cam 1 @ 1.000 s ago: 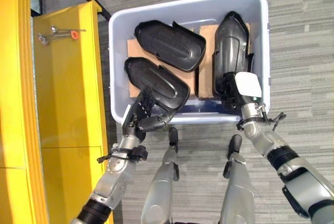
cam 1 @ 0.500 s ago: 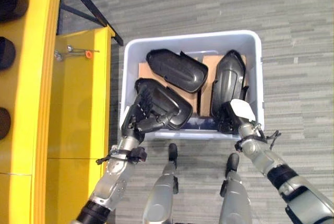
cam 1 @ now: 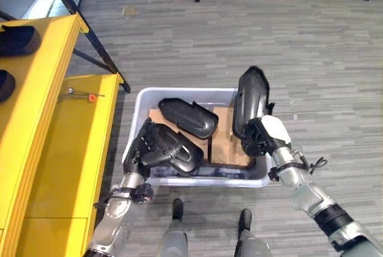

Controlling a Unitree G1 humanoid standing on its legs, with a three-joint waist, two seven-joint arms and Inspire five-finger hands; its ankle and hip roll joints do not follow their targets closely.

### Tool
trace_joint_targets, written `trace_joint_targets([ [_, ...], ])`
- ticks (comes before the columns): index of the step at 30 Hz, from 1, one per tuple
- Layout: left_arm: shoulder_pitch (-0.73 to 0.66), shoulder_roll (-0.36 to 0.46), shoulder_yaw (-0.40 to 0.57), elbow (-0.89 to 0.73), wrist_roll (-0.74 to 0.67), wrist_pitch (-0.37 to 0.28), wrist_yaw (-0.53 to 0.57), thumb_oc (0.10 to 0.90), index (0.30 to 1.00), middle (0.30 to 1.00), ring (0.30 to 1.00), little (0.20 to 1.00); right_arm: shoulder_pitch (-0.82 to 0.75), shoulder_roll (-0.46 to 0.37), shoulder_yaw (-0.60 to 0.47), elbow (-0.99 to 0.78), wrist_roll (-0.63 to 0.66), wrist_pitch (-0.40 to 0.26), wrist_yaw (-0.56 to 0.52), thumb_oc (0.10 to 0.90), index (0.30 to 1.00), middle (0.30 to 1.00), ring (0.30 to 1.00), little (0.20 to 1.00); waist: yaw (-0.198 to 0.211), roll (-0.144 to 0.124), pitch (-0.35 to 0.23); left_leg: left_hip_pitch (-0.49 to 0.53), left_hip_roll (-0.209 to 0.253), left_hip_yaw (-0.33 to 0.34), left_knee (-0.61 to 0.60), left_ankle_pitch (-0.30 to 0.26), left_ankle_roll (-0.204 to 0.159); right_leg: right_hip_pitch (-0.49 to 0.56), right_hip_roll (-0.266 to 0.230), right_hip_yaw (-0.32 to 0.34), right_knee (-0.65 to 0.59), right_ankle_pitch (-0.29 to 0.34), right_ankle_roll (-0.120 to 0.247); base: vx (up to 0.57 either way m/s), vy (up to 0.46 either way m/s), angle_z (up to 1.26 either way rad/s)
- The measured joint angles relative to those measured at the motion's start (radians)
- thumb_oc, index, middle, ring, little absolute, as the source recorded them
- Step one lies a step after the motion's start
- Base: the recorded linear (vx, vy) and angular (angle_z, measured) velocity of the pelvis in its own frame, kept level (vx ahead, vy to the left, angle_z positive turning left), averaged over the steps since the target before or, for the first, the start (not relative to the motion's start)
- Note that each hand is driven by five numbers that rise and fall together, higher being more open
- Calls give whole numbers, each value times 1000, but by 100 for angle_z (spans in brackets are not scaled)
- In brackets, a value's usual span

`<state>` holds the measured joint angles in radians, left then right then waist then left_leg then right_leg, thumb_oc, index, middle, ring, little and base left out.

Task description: Move parts from the plastic box to the shelf.

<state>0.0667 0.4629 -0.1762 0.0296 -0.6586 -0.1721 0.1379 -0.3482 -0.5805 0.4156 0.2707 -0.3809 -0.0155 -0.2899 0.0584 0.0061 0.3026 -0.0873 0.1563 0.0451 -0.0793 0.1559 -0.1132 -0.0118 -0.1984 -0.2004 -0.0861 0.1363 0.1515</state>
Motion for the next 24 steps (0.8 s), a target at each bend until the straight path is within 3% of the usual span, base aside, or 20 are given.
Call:
trace_joint_targets([
  [4, 18, -11, 23, 5, 6, 10, -17, 900, 1000, 1000, 1000, 1000, -1, -27, -2, -29, -1, -10, 10, 400, 300, 300, 300, 300, -2, -7, -71, 10, 1, 3, 0, -14, 5, 7, 1, 3, 0, -3, 1, 37, 8, -2],
  [9, 30, -16, 24, 9, 8, 17, -19, 900, 1000, 1000, 1000, 1000, 2, -29, -2, -45, -2, -17, 37, 400, 300, 300, 300, 300, -2, -10, -99, 40, 2, 3, -2, -20, 3, 35, 1, 4, 0, -12, -3, 0, 0, 0],
  [16, 50, -60, 24, 10, 25, 22, -18, 900, 1000, 1000, 1000, 1000, 74, -50, -4, -185, -4, -33, 65, 400, 300, 300, 300, 300, -5, -12, -122, 58, 2, 4, 0, -24, 5, 50, 2, 21, 1, -11, -2, 6, -4, -3],
  [24, 73, -58, 25, 10, 40, 26, -18, 900, 1000, 1000, 1000, 1000, 93, -65, -5, -190, -4, -39, 81, 400, 300, 300, 300, 300, -11, -12, -124, 76, 3, -3, -1, -24, 6, 66, 8, 19, 13, -21, -1, -23, -50, 3],
])
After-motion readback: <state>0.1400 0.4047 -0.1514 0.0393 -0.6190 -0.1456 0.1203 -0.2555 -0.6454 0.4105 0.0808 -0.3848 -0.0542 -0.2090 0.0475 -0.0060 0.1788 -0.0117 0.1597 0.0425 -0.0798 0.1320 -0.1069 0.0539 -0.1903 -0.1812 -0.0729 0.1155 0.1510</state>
